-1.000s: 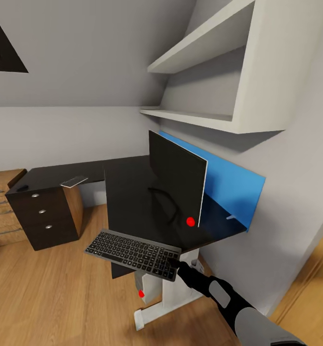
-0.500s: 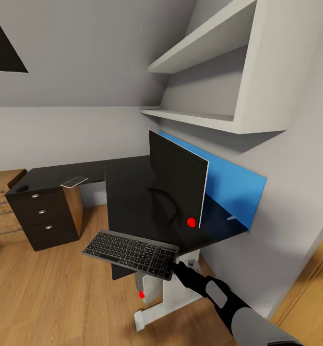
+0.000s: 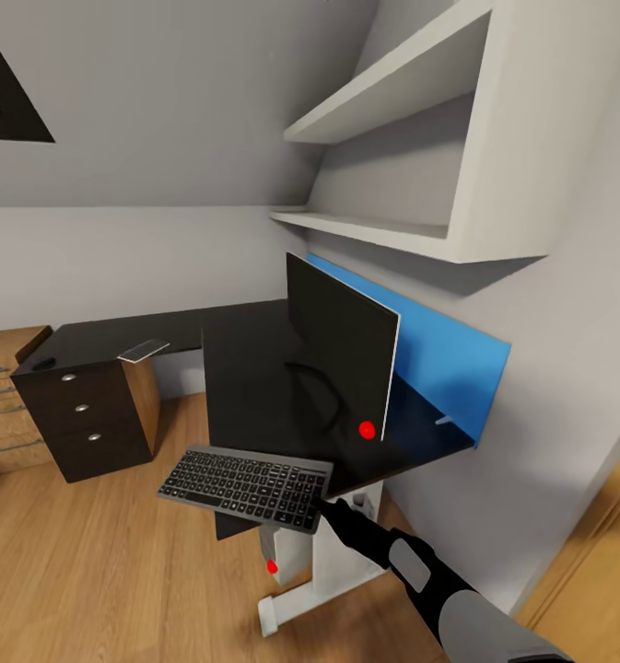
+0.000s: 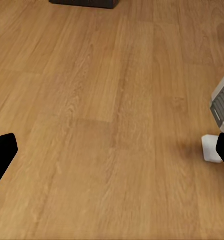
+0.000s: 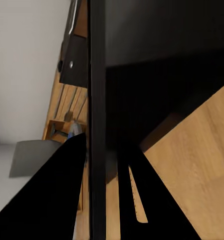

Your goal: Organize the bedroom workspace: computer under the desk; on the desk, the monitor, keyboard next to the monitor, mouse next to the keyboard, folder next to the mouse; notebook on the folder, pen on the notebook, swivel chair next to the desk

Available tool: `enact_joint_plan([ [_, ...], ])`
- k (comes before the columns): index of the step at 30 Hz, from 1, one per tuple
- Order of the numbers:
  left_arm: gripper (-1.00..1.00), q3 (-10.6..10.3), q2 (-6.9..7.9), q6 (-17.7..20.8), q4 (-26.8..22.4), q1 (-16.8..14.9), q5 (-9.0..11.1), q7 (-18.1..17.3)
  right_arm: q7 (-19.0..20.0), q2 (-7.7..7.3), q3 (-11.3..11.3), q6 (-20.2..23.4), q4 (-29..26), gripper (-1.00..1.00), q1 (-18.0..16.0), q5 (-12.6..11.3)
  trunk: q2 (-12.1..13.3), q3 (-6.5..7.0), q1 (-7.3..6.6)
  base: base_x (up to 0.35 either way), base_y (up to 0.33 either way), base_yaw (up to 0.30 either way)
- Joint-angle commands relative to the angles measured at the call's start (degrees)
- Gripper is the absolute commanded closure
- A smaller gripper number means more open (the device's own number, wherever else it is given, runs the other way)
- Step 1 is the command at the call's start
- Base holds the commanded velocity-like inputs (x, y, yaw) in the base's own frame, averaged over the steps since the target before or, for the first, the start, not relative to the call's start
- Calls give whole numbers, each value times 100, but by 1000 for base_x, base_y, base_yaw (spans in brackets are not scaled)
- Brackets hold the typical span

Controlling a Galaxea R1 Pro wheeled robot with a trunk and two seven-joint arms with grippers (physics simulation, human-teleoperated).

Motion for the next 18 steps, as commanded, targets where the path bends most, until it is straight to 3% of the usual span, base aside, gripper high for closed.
enact_joint_plan([
  [1,-100,-10,1,1,-9,3,-12,36,12,-4,32,36,-2,100,-3,-57,39,13,-22,0,0,0],
  [6,-100,-13,3,32,-7,3,-8,34,42,7,39,36,-6,100,-2,-54,239,103,-132,0,0,0],
  [12,-100,-13,10,48,-7,3,11,33,64,120,35,35,-10,100,-2,-67,480,211,-264,0,0,0],
  [18,-100,-13,12,74,-2,3,14,39,115,342,42,-59,-21,100,4,-86,720,319,-396,0,0,0],
])
